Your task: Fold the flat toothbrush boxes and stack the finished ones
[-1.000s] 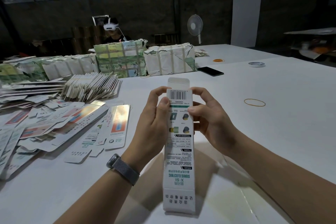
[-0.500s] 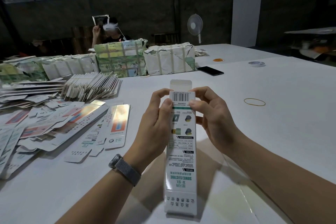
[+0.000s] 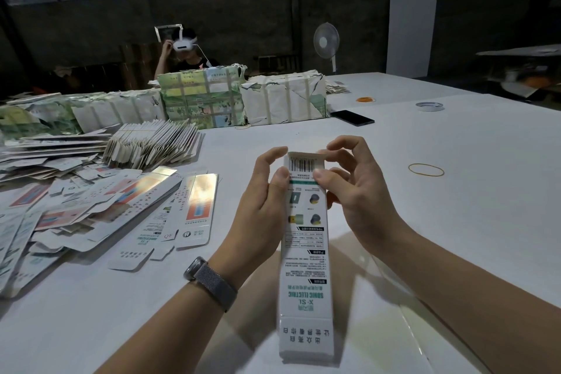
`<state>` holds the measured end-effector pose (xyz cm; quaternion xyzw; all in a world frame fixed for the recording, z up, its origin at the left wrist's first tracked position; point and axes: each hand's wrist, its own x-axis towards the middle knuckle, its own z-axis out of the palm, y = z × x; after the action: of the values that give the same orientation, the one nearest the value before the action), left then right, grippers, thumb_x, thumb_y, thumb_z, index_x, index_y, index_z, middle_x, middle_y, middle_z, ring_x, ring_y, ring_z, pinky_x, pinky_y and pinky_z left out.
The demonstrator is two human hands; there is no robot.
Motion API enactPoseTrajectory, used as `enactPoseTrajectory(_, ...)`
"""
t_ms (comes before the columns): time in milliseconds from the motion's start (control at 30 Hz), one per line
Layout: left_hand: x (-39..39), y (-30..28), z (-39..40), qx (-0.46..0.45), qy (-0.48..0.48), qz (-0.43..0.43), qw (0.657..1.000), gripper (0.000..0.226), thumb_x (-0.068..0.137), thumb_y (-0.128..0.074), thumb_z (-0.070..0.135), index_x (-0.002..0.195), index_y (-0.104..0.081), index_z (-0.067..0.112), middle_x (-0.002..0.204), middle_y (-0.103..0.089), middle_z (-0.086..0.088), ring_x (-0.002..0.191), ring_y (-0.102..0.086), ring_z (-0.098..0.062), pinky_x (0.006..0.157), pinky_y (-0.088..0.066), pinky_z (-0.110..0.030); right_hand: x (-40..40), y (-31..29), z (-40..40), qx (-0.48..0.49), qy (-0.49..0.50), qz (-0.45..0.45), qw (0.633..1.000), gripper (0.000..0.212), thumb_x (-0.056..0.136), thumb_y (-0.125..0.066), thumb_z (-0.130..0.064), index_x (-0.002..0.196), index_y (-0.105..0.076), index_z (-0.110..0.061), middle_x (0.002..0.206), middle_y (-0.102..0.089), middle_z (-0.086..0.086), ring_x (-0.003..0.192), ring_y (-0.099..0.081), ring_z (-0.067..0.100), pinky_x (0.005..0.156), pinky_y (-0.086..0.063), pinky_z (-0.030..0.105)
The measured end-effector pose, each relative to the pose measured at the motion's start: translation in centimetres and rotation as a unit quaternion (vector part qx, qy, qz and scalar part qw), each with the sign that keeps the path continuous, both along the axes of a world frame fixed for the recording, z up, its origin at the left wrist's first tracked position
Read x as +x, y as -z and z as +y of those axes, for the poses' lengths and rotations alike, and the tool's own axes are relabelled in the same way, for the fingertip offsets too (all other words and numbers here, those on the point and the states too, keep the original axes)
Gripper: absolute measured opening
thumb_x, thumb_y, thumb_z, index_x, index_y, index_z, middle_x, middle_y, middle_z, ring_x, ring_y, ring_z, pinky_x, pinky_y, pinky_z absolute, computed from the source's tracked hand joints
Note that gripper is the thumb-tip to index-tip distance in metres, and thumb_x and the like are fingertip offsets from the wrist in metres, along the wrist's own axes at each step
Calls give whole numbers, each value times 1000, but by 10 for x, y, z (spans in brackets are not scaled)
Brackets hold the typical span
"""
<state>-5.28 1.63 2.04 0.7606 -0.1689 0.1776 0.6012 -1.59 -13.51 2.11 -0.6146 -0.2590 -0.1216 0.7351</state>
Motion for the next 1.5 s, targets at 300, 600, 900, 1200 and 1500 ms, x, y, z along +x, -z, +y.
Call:
enactPoseTrajectory(300, 2, 0, 0, 2, -18, -10, 1000, 17, 109, -36, 26, 118, -48, 34, 85, -75, 11, 73, -73, -10, 57, -54, -20, -4, -1, 2, -32, 7, -1, 999, 24, 84, -57, -22, 108, -59, -28, 103, -70, -3, 83, -65, 37, 61, -55, 47)
enactPoseTrajectory(600, 3, 1, 0, 26, -31, -35, 999, 18, 109, -37, 25, 118, -48, 37, 83, -74, 13, 68, -71, -6, 56, -52, -16, -10, -3, 7, -15, -76, 25, 997, 15, 93, -61, -26, 92, -65, -11, 88, -65, -4, 77, -65, 14, 67, -55, 25)
enactPoseTrajectory(900, -2, -6, -4, 64, -31, -75, 995, 18, 102, -35, 36, 118, -44, 37, 81, -72, 21, 70, -71, -5, 56, -53, -18, -14, -10, 5, 13, -28, -28, 999, 18, 90, -61, -25, 104, -60, -37, 98, -64, 2, 77, -69, 15, 63, -55, 27)
enactPoseTrajectory(1200, -3, -3, -11, 112, -49, -98, 988, 26, 100, -34, 42, 125, -40, 39, 76, -71, 4, 63, -69, -11, 53, -57, -30, -12, -17, 7, 74, -23, 77, 994, 20, 94, -62, -6, 77, -60, -15, 84, -60, 9, 68, -65, 23, 62, -56, 34)
enactPoseTrajectory(1500, -3, -3, -11, 130, -52, -109, 984, 24, 101, -33, 42, 124, -38, 43, 76, -69, 5, 60, -67, -12, 48, -52, -23, -14, -16, 6, 57, -36, 82, 994, 13, 95, -61, -8, 86, -66, -16, 79, -66, 4, 67, -66, 20, 60, -56, 32)
